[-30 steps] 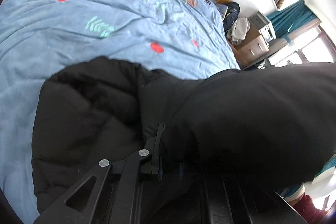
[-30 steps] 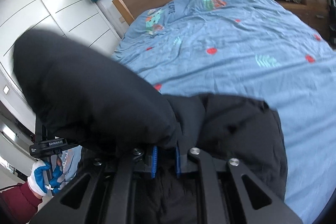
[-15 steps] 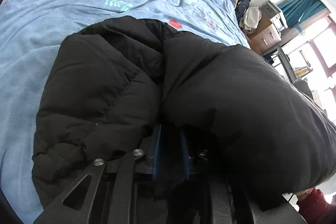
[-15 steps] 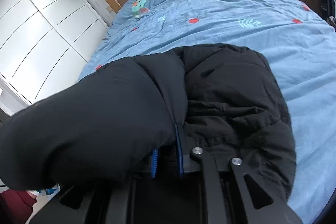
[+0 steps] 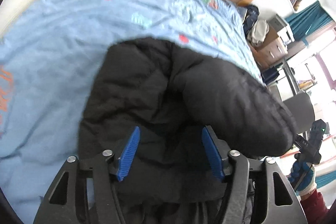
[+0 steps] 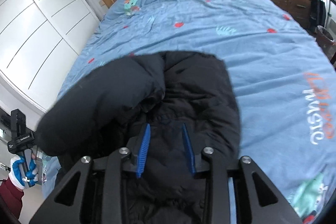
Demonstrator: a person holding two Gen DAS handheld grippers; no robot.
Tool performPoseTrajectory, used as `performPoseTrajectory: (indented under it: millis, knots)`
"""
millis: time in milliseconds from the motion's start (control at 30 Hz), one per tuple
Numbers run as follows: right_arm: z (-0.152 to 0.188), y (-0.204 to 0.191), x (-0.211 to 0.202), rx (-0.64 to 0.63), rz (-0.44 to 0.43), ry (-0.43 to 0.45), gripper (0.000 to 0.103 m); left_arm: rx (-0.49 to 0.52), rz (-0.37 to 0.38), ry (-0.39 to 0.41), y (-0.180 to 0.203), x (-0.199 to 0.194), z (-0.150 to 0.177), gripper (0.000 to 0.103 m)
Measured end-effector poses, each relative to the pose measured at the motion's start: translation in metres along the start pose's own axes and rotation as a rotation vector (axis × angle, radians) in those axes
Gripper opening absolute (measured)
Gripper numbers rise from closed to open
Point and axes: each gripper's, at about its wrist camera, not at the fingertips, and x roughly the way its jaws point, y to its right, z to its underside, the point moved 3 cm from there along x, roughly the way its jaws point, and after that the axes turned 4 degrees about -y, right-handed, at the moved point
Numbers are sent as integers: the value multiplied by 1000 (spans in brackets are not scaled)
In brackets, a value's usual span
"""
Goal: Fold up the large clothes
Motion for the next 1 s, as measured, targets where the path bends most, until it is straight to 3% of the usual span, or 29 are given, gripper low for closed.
performPoseTrajectory:
  millis: [100, 233, 467, 700, 867, 1000]
  knots:
    - [-18, -13, -25, -40, 11, 39, 37, 38, 11, 48, 24, -17, -19, 71]
    - [-46, -48, -35, -110, -18, 74, 43, 124, 22, 74, 65, -13, -44, 77]
    - [-69, -114, 6, -230, -45, 36, 45, 225, 23, 39, 112, 35, -61, 77]
    - [-57, -120, 44, -252, -11, -37, 45, 242, -3, -28, 113, 73, -42, 77]
    - [-31, -116, 54, -293, -31, -104, 45, 272, -7, -58, 106, 81, -14, 77]
    - [-1, -113, 66, -367, -6, -171, 47, 316, -57, -95, 97, 96, 11, 78]
